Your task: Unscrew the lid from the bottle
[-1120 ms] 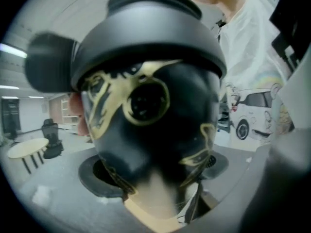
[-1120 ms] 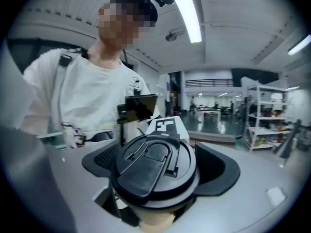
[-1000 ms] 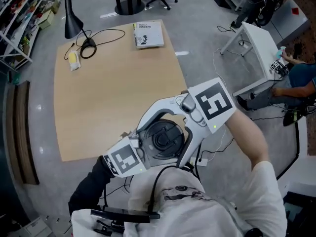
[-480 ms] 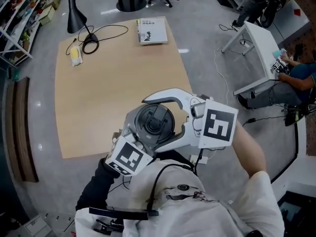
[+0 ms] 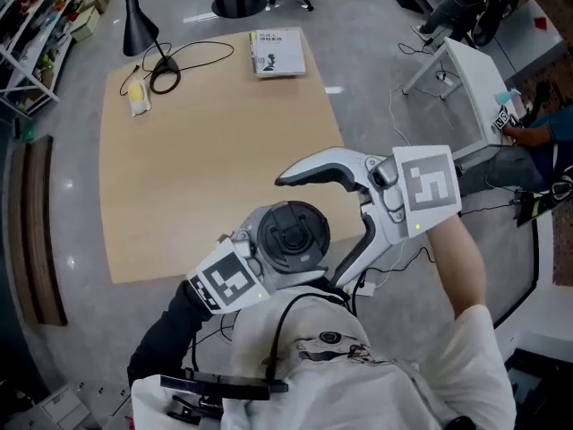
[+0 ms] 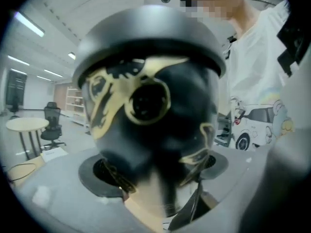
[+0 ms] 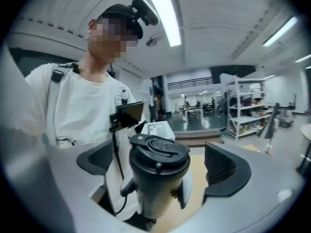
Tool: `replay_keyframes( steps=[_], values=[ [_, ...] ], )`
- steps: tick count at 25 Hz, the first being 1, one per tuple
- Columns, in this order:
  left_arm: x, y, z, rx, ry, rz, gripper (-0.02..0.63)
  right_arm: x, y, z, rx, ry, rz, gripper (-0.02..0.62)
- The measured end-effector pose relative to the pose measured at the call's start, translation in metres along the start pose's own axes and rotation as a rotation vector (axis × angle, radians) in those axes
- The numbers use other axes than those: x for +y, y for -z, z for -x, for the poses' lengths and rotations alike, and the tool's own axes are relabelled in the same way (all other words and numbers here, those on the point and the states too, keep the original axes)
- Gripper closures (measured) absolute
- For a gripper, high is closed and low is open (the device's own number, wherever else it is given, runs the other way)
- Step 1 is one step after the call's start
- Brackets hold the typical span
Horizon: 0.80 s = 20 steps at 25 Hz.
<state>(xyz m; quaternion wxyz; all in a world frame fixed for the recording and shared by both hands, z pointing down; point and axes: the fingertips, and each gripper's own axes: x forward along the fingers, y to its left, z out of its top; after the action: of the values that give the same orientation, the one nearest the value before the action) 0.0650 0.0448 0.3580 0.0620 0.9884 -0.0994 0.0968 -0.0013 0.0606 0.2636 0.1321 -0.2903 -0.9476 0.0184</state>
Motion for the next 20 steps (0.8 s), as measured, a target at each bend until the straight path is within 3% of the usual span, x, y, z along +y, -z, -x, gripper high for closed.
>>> replay_keyframes(
  steps=[2,4,6,7,9,13,15,18,20],
  values=[
    [0.03,0.011,0.01,0.049,-0.171,0.005,0.189,-0.019,0.006,0.0,0.044,0.223,-0.096,0.012],
    [0.056,0.018,0.021,0.093,-0.318,-0.002,0.189,-0.041,0.022,-0.011,0.14,0.395,-0.105,0.014],
    [0.07,0.023,0.028,0.127,-0.391,-0.021,0.189,-0.061,0.024,-0.025,0.159,0.466,-0.014,0.042],
    [0.071,0.024,0.028,0.136,-0.392,-0.035,0.189,-0.065,0.022,-0.03,0.153,0.444,0.052,0.12],
    [0.059,0.023,0.023,0.134,-0.314,-0.071,0.19,-0.053,0.021,-0.033,0.156,0.298,0.153,0.123],
    [-0.001,0.008,0.007,0.075,0.03,-0.116,0.189,0.002,0.015,-0.031,0.151,-0.12,0.204,0.123],
    [-0.026,-0.001,0.004,0.042,0.168,-0.111,0.19,0.022,0.007,-0.031,0.133,-0.277,0.199,0.123],
    [-0.051,-0.013,0.009,0.011,0.301,-0.111,0.19,0.04,-0.008,-0.031,0.082,-0.422,0.198,0.123],
    [-0.057,-0.019,0.013,-0.001,0.331,-0.112,0.19,0.044,-0.015,-0.034,0.042,-0.461,0.181,0.123]
  ],
)
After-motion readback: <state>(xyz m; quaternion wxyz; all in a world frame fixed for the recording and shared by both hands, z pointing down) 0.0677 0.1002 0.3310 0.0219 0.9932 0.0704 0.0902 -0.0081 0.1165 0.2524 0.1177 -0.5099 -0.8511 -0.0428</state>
